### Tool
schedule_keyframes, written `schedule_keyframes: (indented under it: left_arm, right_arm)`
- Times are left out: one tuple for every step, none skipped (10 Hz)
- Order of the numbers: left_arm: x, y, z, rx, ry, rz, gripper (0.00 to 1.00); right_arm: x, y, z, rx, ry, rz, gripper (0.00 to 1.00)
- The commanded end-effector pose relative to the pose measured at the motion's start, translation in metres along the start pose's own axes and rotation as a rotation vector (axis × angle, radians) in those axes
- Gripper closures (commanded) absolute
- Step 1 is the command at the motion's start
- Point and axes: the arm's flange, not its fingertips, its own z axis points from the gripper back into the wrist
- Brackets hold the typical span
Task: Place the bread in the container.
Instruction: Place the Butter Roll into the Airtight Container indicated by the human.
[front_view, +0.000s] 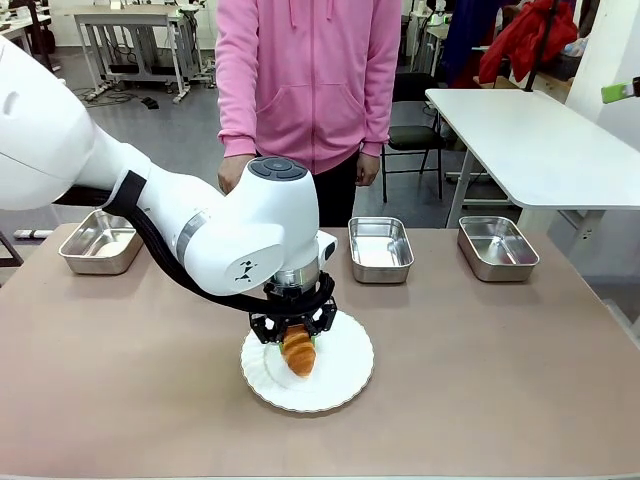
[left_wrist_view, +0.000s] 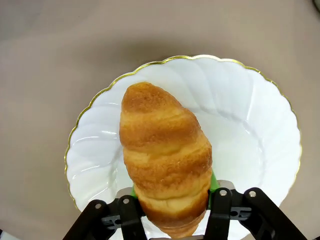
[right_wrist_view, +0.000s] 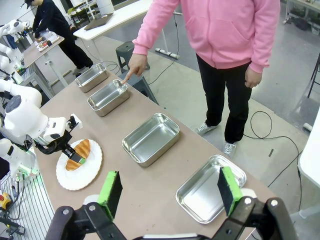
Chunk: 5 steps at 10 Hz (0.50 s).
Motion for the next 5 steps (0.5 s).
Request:
schedule_keyframes:
  left_arm:
    - [-0.0003,0.0015,-0.0015,0.004,0.001,-0.001,0.74]
    - [-0.0003,0.0015,-0.0015,0.004,0.001,-0.001,0.74]
    - [-0.0003,0.0015,-0.0015,0.004,0.001,-0.001,0.74]
    - [-0.0003,0.0015,-0.0015,0.004,0.001,-0.001,0.74]
    - [-0.0003,0.0015,-0.0015,0.004,0.001,-0.001,0.74]
  right_arm:
    - [0.001,0.002,-0.0009,0.001,-0.01,0.004,0.0]
    - [0.001,0.002,-0.0009,0.001,-0.01,0.004,0.0]
    - [0.001,0.002,-0.0009,0.001,-0.01,0.004,0.0]
    - [0.001,0.002,-0.0009,0.001,-0.01,0.004,0.0]
    - [0.001,0.002,-0.0009,0.001,-0.01,0.004,0.0]
